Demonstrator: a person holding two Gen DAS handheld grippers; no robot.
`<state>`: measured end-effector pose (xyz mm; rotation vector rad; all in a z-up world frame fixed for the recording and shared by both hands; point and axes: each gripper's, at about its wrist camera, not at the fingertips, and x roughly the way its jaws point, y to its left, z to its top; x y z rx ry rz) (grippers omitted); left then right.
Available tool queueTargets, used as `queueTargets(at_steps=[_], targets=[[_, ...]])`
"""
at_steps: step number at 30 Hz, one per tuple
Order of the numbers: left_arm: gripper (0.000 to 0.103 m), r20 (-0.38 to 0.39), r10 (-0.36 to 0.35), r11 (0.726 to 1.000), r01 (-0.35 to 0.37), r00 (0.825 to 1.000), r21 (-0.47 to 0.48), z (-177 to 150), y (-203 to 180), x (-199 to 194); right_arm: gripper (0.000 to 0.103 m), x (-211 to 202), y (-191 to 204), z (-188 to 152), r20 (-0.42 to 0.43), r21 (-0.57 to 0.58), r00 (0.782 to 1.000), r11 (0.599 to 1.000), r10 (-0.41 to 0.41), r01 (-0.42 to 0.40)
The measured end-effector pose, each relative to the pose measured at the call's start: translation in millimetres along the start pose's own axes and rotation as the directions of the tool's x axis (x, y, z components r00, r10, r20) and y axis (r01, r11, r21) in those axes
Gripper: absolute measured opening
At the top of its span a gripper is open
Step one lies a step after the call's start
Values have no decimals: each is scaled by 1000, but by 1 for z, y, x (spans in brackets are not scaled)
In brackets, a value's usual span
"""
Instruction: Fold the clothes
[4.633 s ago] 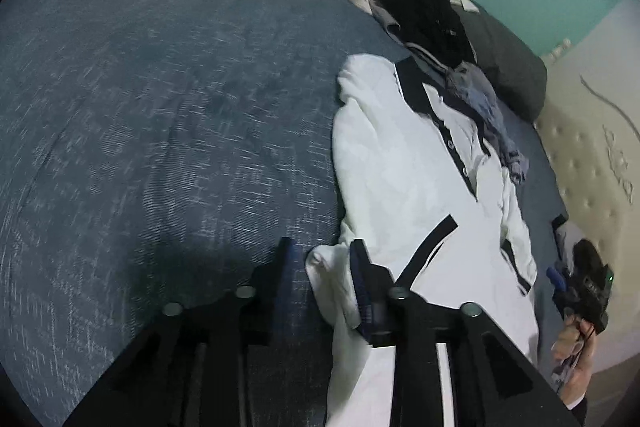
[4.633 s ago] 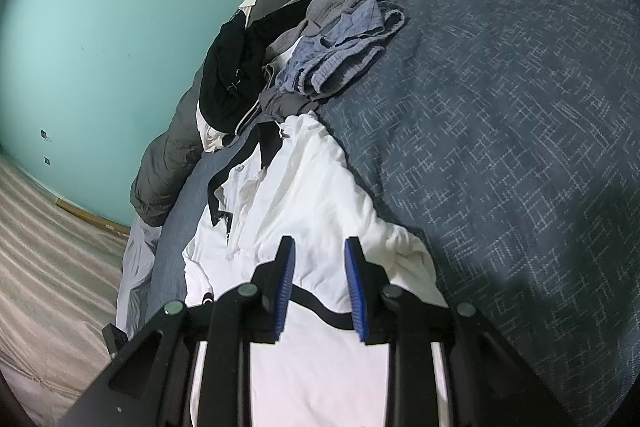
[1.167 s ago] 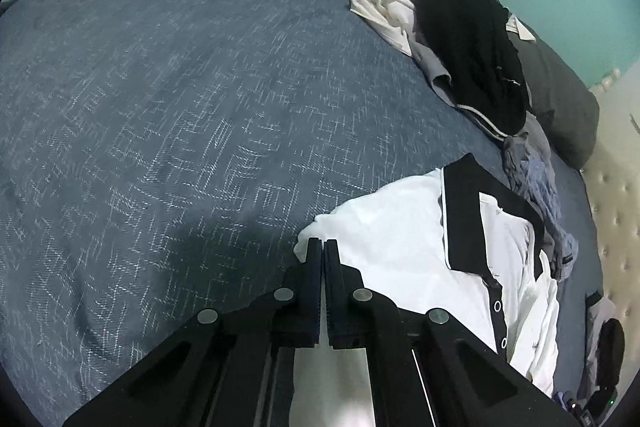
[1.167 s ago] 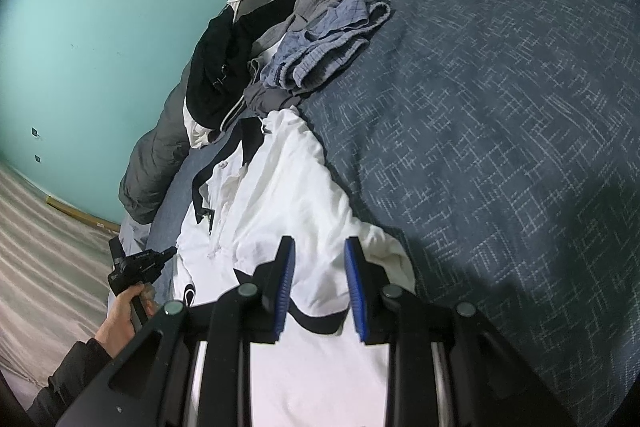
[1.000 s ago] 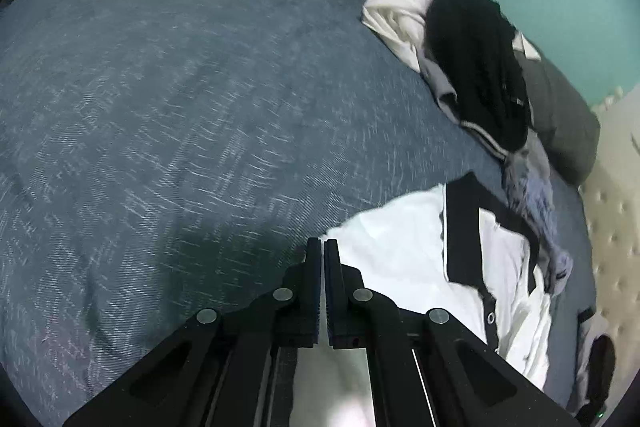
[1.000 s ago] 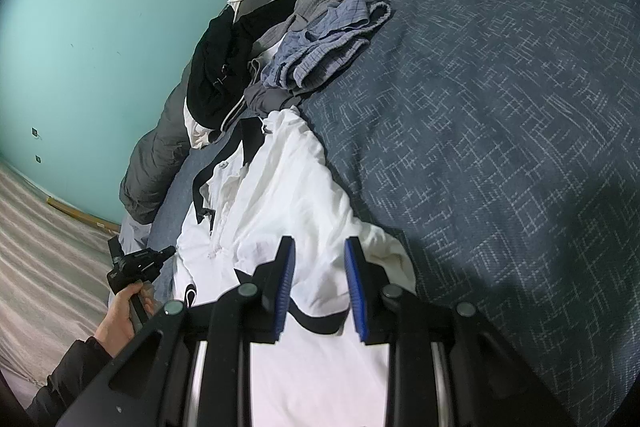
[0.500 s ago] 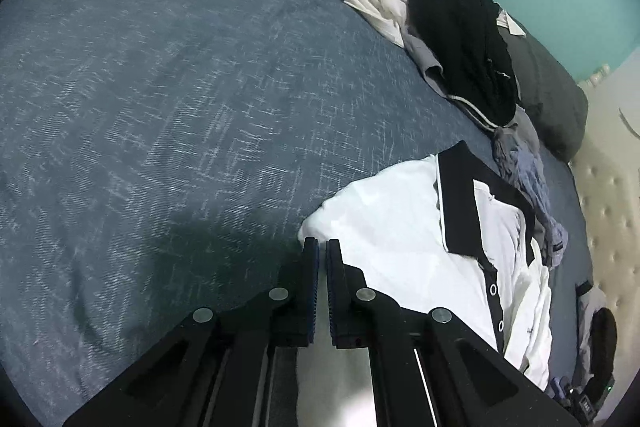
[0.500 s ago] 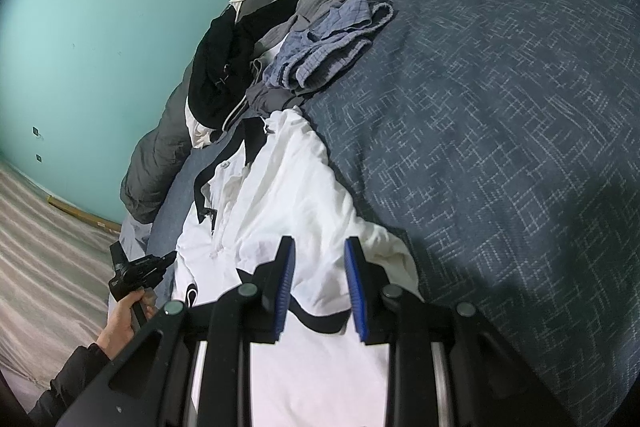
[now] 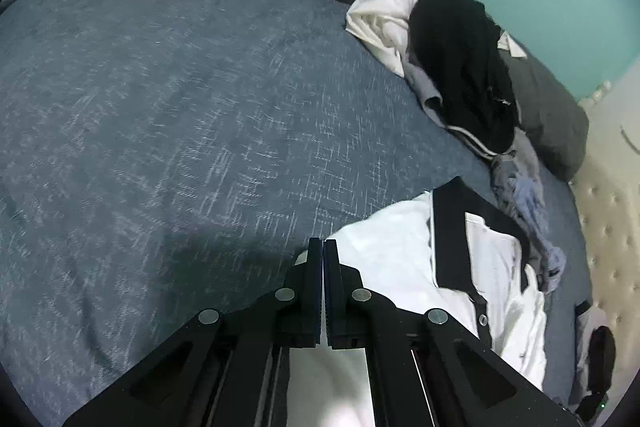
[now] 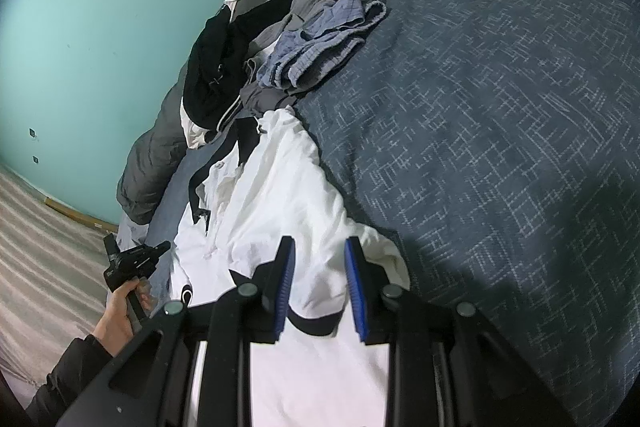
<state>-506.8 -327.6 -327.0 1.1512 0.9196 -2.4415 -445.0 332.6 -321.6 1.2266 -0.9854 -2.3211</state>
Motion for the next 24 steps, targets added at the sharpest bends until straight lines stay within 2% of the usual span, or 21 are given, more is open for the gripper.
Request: queueTargets(at_steps=[8,15,18,24], targets=[[1,-76,6,999,-3,997,43,-26,6,5,25,-2,4,0,5,-4,1000,1000,8,-8],[1,-45,45,999,-44,998,26,-19,3,14,25,1,-1,1,0,4,1000,1000,-3,3],[1,-3,42,999,-42,999,25,-16,4,-5,25,0,1,2,4,2,1000,1000,-2,2],[6,-39,6,999,-5,999,42,-39,15,-53,25,-7,18,1,7,-26,1000,999,27,-27]])
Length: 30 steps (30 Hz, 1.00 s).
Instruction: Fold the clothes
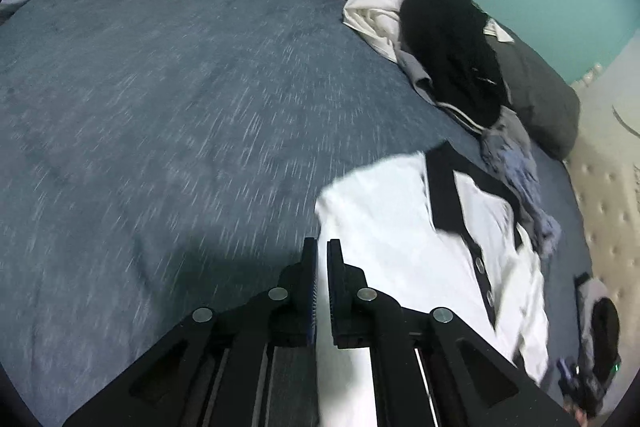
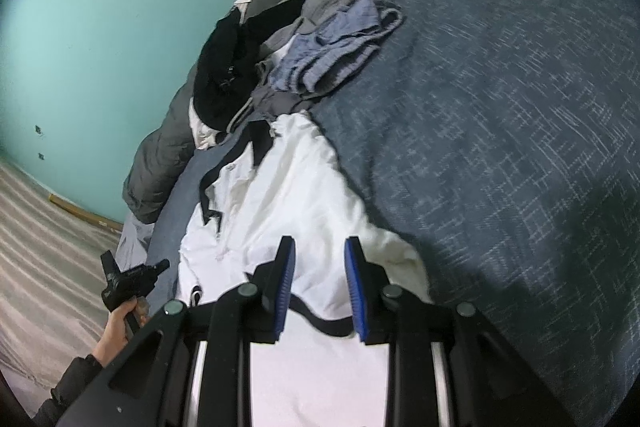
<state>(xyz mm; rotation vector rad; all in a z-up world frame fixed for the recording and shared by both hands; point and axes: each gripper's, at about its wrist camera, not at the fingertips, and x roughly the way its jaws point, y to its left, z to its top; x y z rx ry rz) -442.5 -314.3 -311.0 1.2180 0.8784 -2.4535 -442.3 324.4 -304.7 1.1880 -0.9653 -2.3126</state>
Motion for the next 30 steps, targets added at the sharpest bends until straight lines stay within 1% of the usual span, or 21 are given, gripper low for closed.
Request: queueTargets(at_steps=[5,10,15,18,20,22,24,26,28,29,30], targets=[[9,-66,-14,1000,15,998,18,-45,12,-38,25,-9,26,-5,-12,-47,999,998,31,-32],[11,-84,-40,999,43,996,31,-87,17,-76,25,-19,48,-18,-45,-110,999,993,29,-34],[12,-94,-53,996,60,994,66,-129,21,-118,25,-37,60,-31,-93,-172,996,985,-19,3],[12,-102,-56,994,64,993,83,-150,24,-137,25,-46,64,-41,-146,-225,986,973,-81,46],[12,-109,-64,993,74,992,91,-165,25,-151,25,-51,65,-50,-201,-268,972,961,-124,67],[12,-117,-76,991,88,990,99,-179,25,-163,25,-58,66,-61,-239,-319,953,942,-185,103],[12,-135,-80,988,97,988,120,-192,21,-174,25,-67,63,-74,-277,-374,927,917,-252,138],[12,-155,-82,984,104,985,143,-207,18,-185,25,-79,57,-88,-314,-395,904,906,-289,152],[14,-181,-83,979,114,980,171,-223,14,-196,25,-92,51,-101,-333,-413,886,895,-323,170],[17,-191,-89,976,123,978,178,-229,13,-200,26,-100,49,-107,-338,-426,877,887,-342,181],[18,-204,-95,974,133,974,184,-236,12,-204,26,-107,46,-114,-342,-438,868,878,-361,192]])
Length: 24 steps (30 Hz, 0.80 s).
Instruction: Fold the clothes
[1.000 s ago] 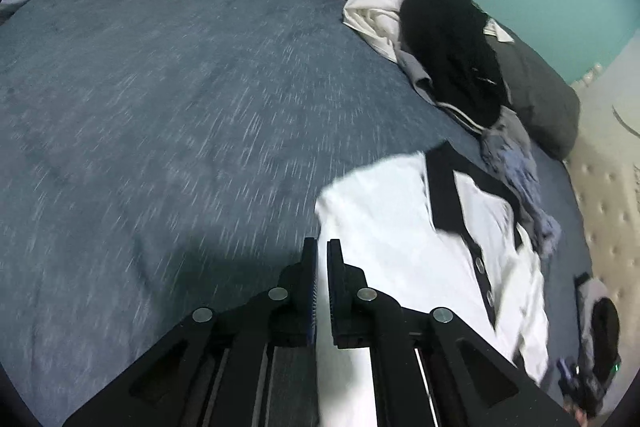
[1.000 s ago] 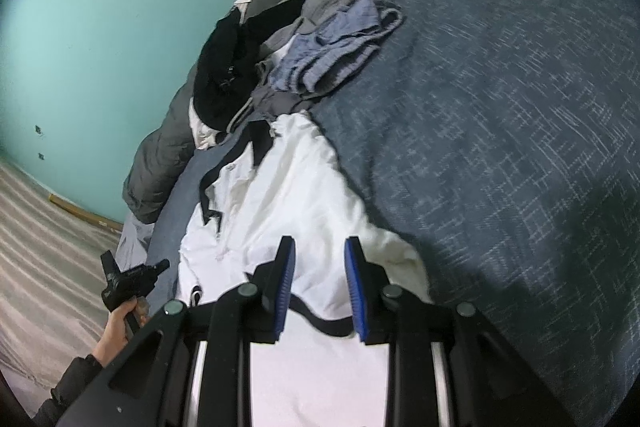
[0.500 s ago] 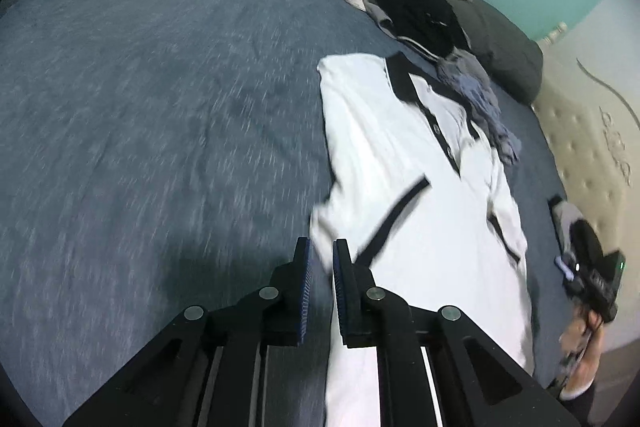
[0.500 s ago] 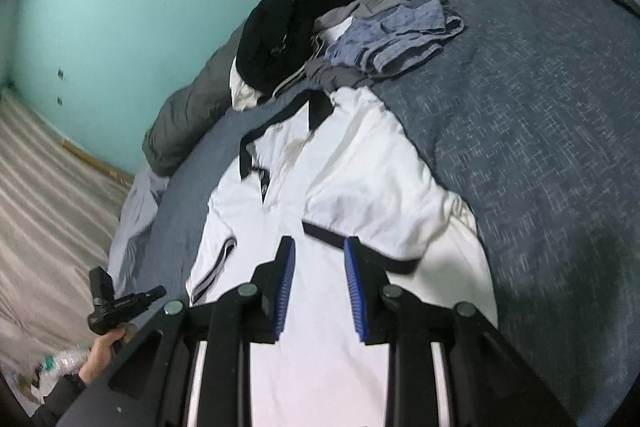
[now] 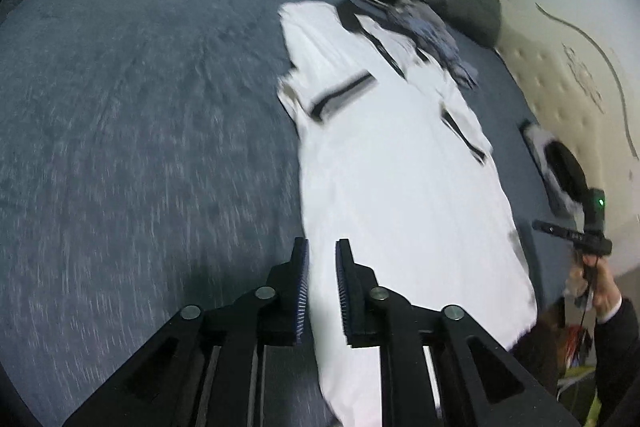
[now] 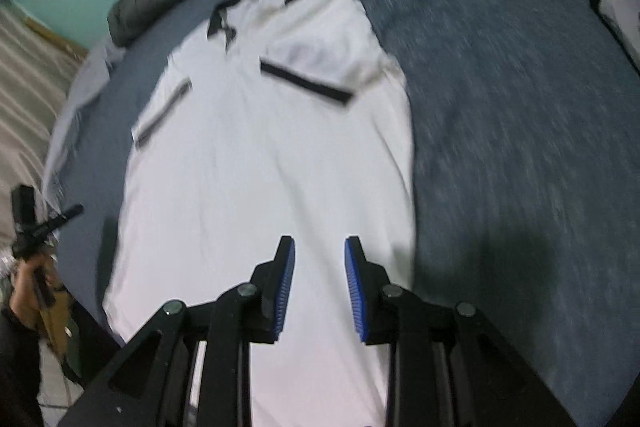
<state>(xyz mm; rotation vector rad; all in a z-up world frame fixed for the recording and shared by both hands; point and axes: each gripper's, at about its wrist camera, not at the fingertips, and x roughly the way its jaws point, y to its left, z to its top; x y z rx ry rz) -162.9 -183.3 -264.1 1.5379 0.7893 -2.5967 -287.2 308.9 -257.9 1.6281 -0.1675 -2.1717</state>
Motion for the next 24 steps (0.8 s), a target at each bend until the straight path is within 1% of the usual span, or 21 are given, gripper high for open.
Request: queueTargets(at_steps=[3,6,10,12,14,18,24], targets=[[18,-19,-12,1000,12,1000,19,-21,-7,-7,27,-11,-6,-26,-30,6,1000,1000,-11,11],[19,-36,-9,999,10,999,31,-40,-12,-11,33,-22,-10,-48,-48,13,999,1000,-23,23],[19,-59,-14,999,17,998,48,-62,-19,-16,37,-35,-16,-75,-72,16,996,999,-47,49],[23,-77,-25,998,29,997,51,-70,-22,-17,39,-38,-21,-88,-87,16,994,997,-68,70],[32,-93,-28,998,33,995,59,-78,-26,-18,46,-41,-26,-99,-103,26,992,996,-79,82],[34,-125,-26,996,37,992,85,-92,-33,-18,48,-45,-33,-116,-114,47,990,995,-85,91],[35,-179,-16,995,34,984,97,-116,-36,-9,49,-46,-30,-128,-115,46,990,995,-84,90]])
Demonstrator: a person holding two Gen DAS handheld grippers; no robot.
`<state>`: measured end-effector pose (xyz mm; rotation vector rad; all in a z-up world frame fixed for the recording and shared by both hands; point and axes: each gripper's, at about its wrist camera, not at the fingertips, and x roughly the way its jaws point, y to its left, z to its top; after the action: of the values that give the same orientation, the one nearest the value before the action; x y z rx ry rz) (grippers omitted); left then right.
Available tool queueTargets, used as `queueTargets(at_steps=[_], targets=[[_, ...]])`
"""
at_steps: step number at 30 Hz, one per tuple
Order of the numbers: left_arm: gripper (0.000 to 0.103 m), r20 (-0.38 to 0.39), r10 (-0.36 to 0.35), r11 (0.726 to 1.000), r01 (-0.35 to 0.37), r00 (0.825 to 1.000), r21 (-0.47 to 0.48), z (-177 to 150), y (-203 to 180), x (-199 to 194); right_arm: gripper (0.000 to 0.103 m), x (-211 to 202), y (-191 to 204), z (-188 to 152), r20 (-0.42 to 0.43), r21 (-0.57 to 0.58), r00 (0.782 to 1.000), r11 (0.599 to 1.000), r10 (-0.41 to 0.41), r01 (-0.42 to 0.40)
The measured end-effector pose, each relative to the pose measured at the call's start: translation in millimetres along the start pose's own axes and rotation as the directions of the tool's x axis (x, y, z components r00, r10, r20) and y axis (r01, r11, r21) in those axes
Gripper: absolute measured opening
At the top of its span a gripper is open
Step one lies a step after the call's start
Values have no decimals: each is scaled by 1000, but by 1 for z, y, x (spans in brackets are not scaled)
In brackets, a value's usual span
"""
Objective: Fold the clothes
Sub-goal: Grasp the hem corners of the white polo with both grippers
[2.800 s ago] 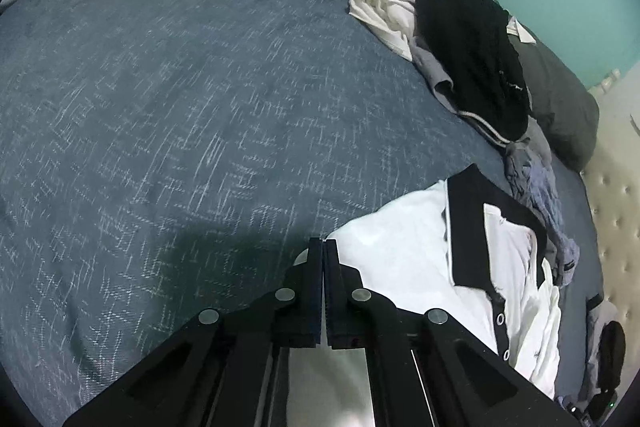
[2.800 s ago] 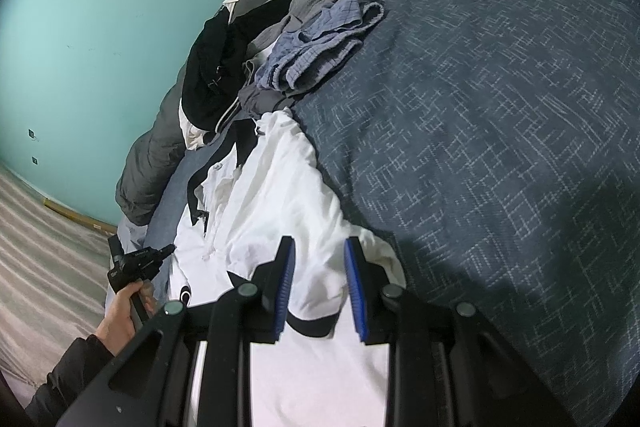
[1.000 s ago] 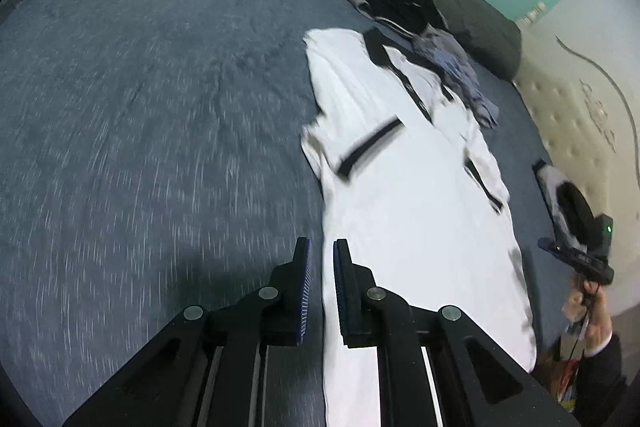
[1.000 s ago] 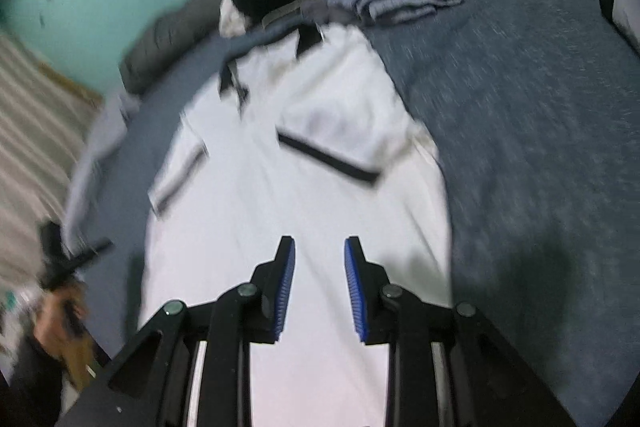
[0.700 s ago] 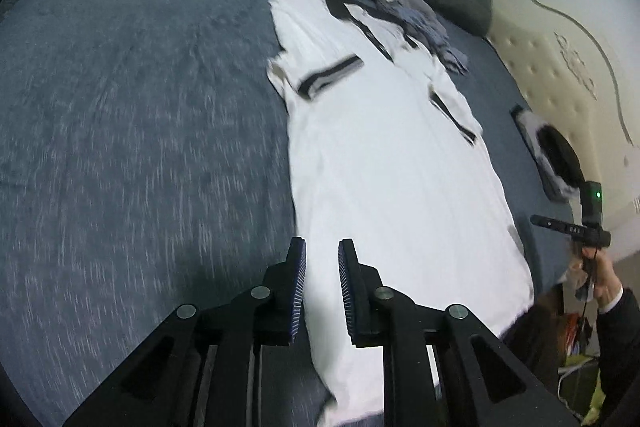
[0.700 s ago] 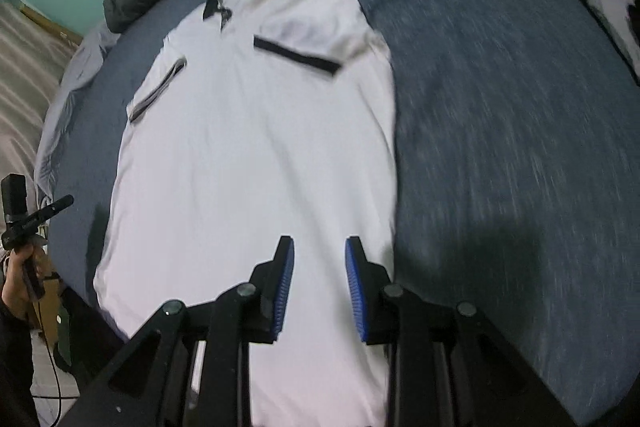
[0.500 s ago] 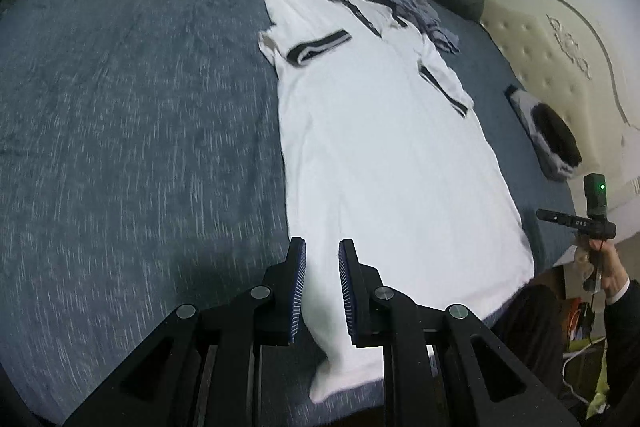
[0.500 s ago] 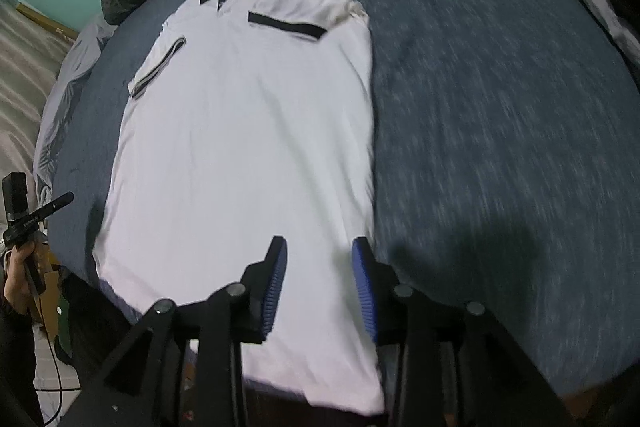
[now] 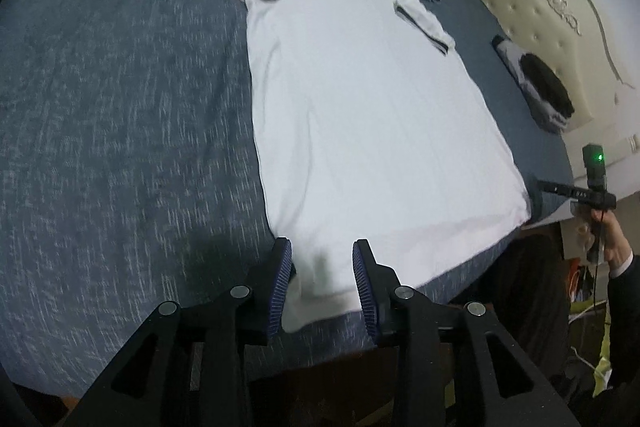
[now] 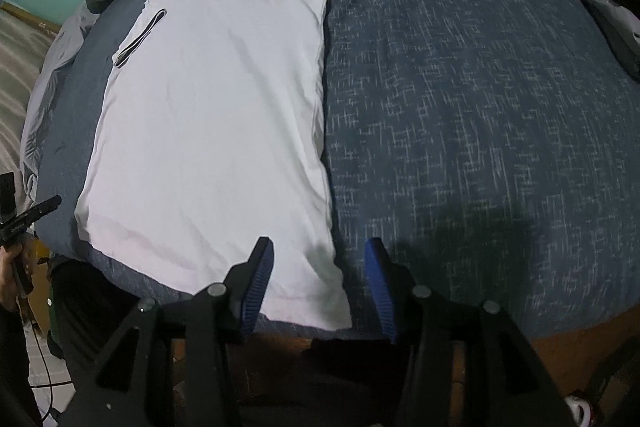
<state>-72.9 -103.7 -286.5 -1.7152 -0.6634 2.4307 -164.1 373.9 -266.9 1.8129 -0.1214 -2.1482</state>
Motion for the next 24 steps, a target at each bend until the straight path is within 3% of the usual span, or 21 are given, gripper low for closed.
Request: queueTargets(at_steps=[16,24], targets=[[35,-47,3,999,-5,999,-43,-21,20,17,49,14,2,-26,-75,-52,997,999,-15,11],[35,-56,-2,999,-1,998,-47,-24,21,22,49,21,5,-22,-82,-49,997,999,-8,4]])
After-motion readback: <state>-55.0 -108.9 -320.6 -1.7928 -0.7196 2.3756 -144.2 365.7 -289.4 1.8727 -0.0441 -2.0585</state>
